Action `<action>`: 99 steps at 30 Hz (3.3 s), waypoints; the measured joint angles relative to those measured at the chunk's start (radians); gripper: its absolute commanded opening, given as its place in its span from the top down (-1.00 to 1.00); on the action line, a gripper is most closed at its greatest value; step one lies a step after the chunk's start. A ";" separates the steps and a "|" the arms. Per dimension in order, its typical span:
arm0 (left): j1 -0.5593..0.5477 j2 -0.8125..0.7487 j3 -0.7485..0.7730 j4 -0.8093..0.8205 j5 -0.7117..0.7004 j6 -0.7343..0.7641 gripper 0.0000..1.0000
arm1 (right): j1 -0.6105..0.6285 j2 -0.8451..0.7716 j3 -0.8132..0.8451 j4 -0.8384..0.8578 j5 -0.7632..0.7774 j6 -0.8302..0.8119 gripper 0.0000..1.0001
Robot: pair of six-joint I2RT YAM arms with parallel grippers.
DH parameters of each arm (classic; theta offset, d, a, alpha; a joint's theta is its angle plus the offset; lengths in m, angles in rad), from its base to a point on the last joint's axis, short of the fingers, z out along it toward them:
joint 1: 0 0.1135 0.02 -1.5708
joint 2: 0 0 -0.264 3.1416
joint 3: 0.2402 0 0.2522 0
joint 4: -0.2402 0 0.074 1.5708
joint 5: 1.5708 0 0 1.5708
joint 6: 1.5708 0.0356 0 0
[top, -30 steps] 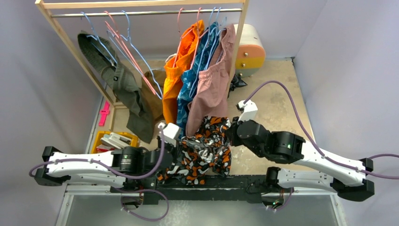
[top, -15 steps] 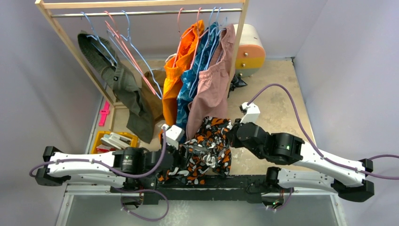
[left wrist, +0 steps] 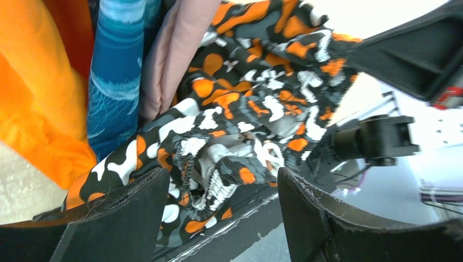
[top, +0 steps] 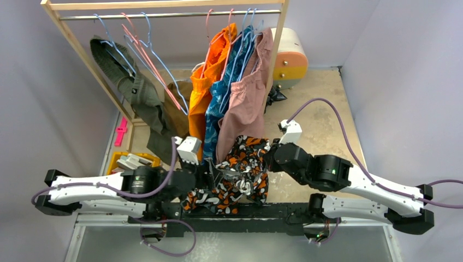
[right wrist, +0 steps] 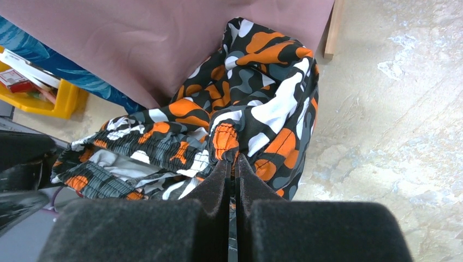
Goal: Place the shorts on the hanger
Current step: Adjust the shorts at the center of the board.
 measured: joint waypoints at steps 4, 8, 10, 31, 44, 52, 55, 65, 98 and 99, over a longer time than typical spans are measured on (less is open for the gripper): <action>0.000 0.080 -0.001 -0.081 -0.013 -0.138 -0.35 | 0.000 0.007 0.000 0.002 0.000 -0.001 1.00; 0.000 0.029 -0.051 -0.113 -0.029 -0.253 -0.33 | 0.000 0.013 0.000 0.009 -0.001 -0.002 1.00; 0.000 -0.023 -0.082 -0.119 -0.038 -0.294 -0.33 | 0.000 0.013 0.000 0.011 0.000 -0.003 1.00; 0.229 0.066 -0.049 -0.130 0.059 -0.231 -0.32 | 0.000 0.018 -0.008 0.028 0.000 -0.026 1.00; 0.230 -0.022 -0.067 -0.086 0.201 -0.204 -0.38 | 0.000 0.009 -0.044 0.029 0.000 -0.026 1.00; 0.230 0.010 -0.080 -0.059 0.260 -0.195 -0.28 | 0.000 0.009 -0.047 0.027 0.000 -0.025 1.00; 0.231 0.024 -0.101 -0.055 0.280 -0.183 -0.23 | 0.000 0.008 -0.047 0.023 0.001 -0.023 1.00; 0.231 0.030 -0.110 -0.040 0.338 -0.151 -0.35 | 0.000 0.008 -0.047 0.014 0.004 -0.019 1.00; 0.231 0.055 -0.128 -0.117 0.404 -0.061 1.00 | 0.000 0.008 -0.044 -0.003 0.023 -0.015 1.00; 0.231 0.055 -0.124 -0.127 0.398 -0.055 1.00 | 0.000 0.007 -0.038 -0.012 0.028 -0.015 1.00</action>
